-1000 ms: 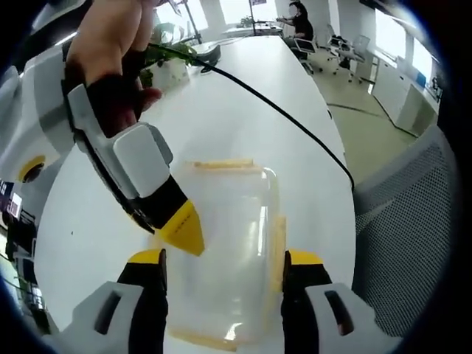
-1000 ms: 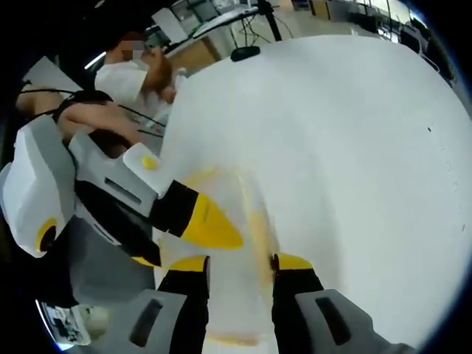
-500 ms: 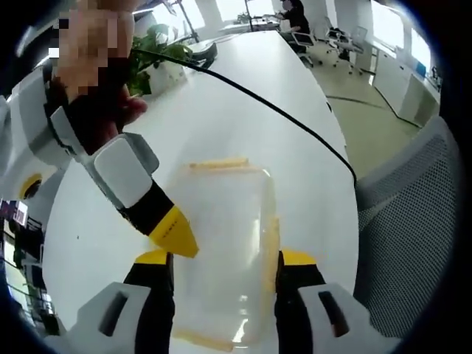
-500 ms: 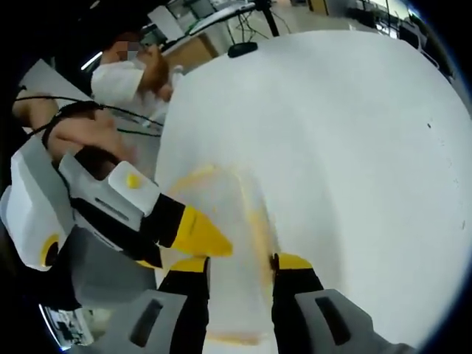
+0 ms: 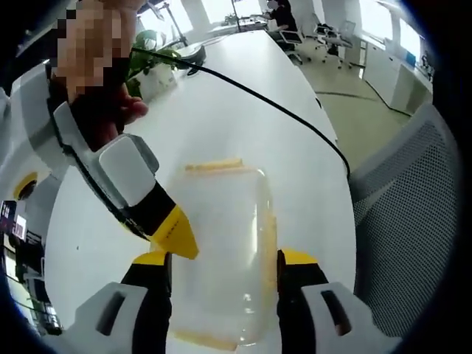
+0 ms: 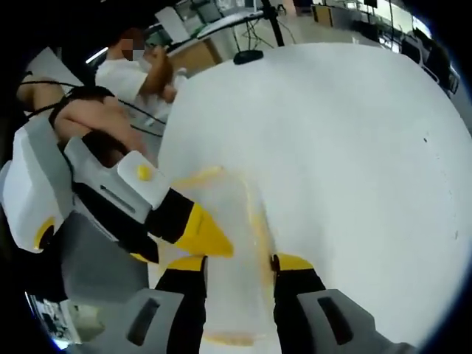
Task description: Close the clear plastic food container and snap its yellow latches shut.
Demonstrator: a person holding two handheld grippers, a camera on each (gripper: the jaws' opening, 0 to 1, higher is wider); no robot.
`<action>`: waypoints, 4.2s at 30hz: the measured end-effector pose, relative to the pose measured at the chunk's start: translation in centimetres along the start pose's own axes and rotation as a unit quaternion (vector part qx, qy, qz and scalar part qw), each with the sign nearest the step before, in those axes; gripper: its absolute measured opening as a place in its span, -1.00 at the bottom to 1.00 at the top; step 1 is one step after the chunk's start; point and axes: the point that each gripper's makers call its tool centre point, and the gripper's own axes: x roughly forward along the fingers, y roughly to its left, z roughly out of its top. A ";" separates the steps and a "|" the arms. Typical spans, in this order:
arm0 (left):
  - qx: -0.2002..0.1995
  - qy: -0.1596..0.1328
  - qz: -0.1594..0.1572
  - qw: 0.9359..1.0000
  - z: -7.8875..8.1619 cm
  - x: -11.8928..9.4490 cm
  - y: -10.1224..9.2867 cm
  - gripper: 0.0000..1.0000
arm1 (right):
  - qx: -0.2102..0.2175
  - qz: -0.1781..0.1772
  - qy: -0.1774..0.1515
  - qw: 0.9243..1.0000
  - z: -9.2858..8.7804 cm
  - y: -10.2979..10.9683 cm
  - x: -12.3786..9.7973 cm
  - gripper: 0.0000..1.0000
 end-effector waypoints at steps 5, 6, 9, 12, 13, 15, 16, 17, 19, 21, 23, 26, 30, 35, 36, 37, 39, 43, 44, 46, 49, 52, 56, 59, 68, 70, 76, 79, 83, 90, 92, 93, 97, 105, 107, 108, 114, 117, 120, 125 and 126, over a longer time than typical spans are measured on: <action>-0.023 -0.004 -0.006 1.000 0.2 -0.2 0.1 0.14 | -0.008 -0.019 -0.015 1.000 -0.1 -0.2 -0.4 -0.34; -0.034 -0.004 -0.008 0.999 0.2 -0.2 0.1 0.15 | -0.004 -0.022 -0.020 1.000 -0.2 -0.2 -0.5 -0.34; -0.046 -0.012 -0.011 0.999 0.4 -0.6 0.3 0.18 | -0.012 -0.034 -0.034 0.999 -0.3 -0.2 -0.7 -0.35; -0.068 -0.023 -0.017 0.997 0.6 -1.0 0.3 0.26 | -0.034 -0.038 -0.036 0.998 -0.4 0.2 -0.8 -0.35; -0.074 -0.024 -0.019 0.997 0.7 -1.0 0.4 0.29 | -0.036 -0.039 -0.036 0.998 -0.5 0.4 -0.8 -0.32; -0.092 -0.024 -0.032 0.995 0.6 -1.0 0.2 0.40 | -0.035 -0.041 -0.036 0.998 -0.5 0.5 -0.9 -0.28; -0.099 -0.020 -0.036 0.994 0.4 -1.0 0.1 0.47 | -0.035 -0.045 -0.039 0.998 -0.4 0.4 -0.9 -0.23; -0.103 -0.020 -0.039 0.994 0.3 -1.0 0.1 0.52 | -0.038 -0.046 -0.042 0.997 -0.4 0.4 -1.0 -0.19; -0.105 -0.024 -0.046 0.993 0.4 -1.3 0.0 0.52 | -0.049 -0.047 -0.049 0.997 -0.2 0.8 -1.1 0.01; -0.091 -0.032 -0.047 0.994 0.6 -1.6 0.1 0.54 | -0.053 -0.046 -0.050 0.996 -0.2 1.3 -1.3 0.16; -0.092 -0.032 -0.047 0.994 0.5 -1.7 0.3 0.61 | -0.079 -0.056 -0.047 0.994 -0.4 1.4 -1.4 0.27; -0.098 -0.031 -0.051 0.993 0.4 -1.8 0.4 0.67 | -0.083 -0.055 -0.035 0.994 -1.1 1.6 -1.5 0.30; -0.094 -0.024 -0.059 0.994 0.0 -1.8 0.2 0.77 | -0.085 -0.058 -0.037 0.994 -1.5 1.7 -1.5 0.35; -0.096 -0.016 -0.073 0.993 -0.7 -1.9 -0.1 0.86 | -0.081 -0.063 -0.043 0.994 -1.5 2.1 -1.6 0.48; -0.095 -0.015 -0.073 0.993 -0.8 -1.9 0.0 0.87 | -0.084 -0.062 -0.043 0.994 -1.6 2.3 -1.6 0.53; -0.096 -0.014 -0.075 0.993 -0.8 -1.9 0.0 0.88 | -0.087 -0.059 -0.042 0.994 -1.7 2.5 -1.6 0.58; -0.099 -0.017 -0.079 0.992 -0.8 -2.0 0.0 0.92 | -0.093 -0.049 -0.038 0.994 -1.9 3.1 -1.5 0.66; -0.088 -0.025 -0.085 0.992 -0.7 -2.2 0.1 0.97 | -0.106 -0.043 -0.041 0.993 -1.9 4.0 -1.4 0.82; -0.089 -0.023 -0.086 0.992 -0.8 -2.2 0.2 0.97 | -0.106 -0.043 -0.040 0.993 -1.9 4.0 -1.3 0.84; -0.094 -0.019 -0.089 0.991 -1.1 -2.3 0.4 0.98 | -0.113 -0.049 -0.034 0.992 -2.1 3.8 -1.2 0.89; -0.091 -0.008 -0.097 0.991 -1.5 -2.2 0.4 0.98 | -0.126 -0.062 -0.015 0.990 -2.8 3.5 -1.1 0.86; -0.088 -0.001 -0.105 0.991 -1.9 -2.2 0.4 0.98 | -0.134 -0.069 -0.011 0.989 -2.9 3.3 -1.1 0.83; -0.084 0.005 -0.113 0.990 -2.3 -2.0 0.6 0.97 | -0.130 -0.081 -0.003 0.988 -3.4 2.7 -1.1 0.80; -0.087 0.010 -0.119 0.989 -2.5 -1.8 0.7 0.95 | -0.129 -0.083 0.007 0.988 -4.0 2.6 -0.9 0.79; -0.071 0.047 -0.128 0.988 -4.4 -1.0 0.7 0.91 | -0.139 -0.095 0.029 0.985 -4.7 2.6 0.0 0.71; -0.066 0.053 -0.131 0.988 -4.6 -0.9 0.6 0.90 | -0.136 -0.102 0.029 0.985 -4.6 2.2 0.1 0.67; -0.066 0.069 -0.125 0.988 -5.0 -0.3 0.6 0.86 | -0.134 -0.103 0.035 0.985 -4.8 2.1 0.6 0.59; -0.066 0.073 -0.123 0.987 -5.0 0.0 0.6 0.86 | -0.133 -0.104 0.037 0.985 -4.7 2.0 0.6 0.57; -0.063 0.078 -0.122 0.988 -5.1 0.3 0.5 0.86 | -0.133 -0.102 0.041 0.985 -4.8 2.1 0.7 0.58; -0.047 0.094 -0.118 0.988 -5.7 0.6 0.5 0.84 | -0.129 -0.098 0.038 0.986 -4.9 2.1 0.8 0.58; -0.029 0.102 -0.115 0.988 -6.0 0.7 0.4 0.84 | -0.129 -0.099 0.039 0.986 -4.9 2.1 0.8 0.58; -0.027 0.104 -0.114 0.988 -6.1 0.8 0.3 0.85 | -0.129 -0.099 0.040 0.986 -4.9 2.1 0.8 0.58; -0.029 0.106 -0.109 0.988 -6.0 0.9 0.7 0.79 | -0.127 -0.097 0.038 0.986 -4.9 2.0 0.8 0.58; -0.025 0.112 -0.107 0.988 -6.2 1.2 0.7 0.81 | -0.131 -0.096 0.023 0.986 -4.9 2.0 0.7 0.58; -0.024 0.116 -0.106 0.987 -6.2 1.3 0.7 0.81 | -0.130 -0.096 0.022 0.987 -4.9 2.1 0.7 0.58; -0.024 0.117 -0.106 0.987 -6.2 1.3 0.7 0.81 | -0.130 -0.097 0.022 0.987 -4.9 2.1 0.7 0.58; -0.022 0.120 -0.108 0.987 -6.3 1.3 0.7 0.83 | -0.127 -0.099 0.028 0.987 -4.8 2.0 0.8 0.59; 0.004 0.128 -0.103 0.986 -6.7 1.4 0.7 0.84 | -0.124 -0.099 0.030 0.987 -4.8 1.9 0.8 0.59; 0.011 0.133 -0.101 0.986 -7.0 1.4 0.6 0.84 | -0.122 -0.100 0.028 0.987 -4.8 1.9 0.9 0.59; 0.006 0.125 -0.103 0.987 -6.9 1.4 0.7 0.83 | -0.121 -0.102 0.031 0.987 -4.7 2.0 0.9 0.59; 0.007 0.126 -0.104 0.987 -6.9 1.4 0.7 0.83 | -0.120 -0.103 0.032 0.987 -4.6 2.0 0.9 0.59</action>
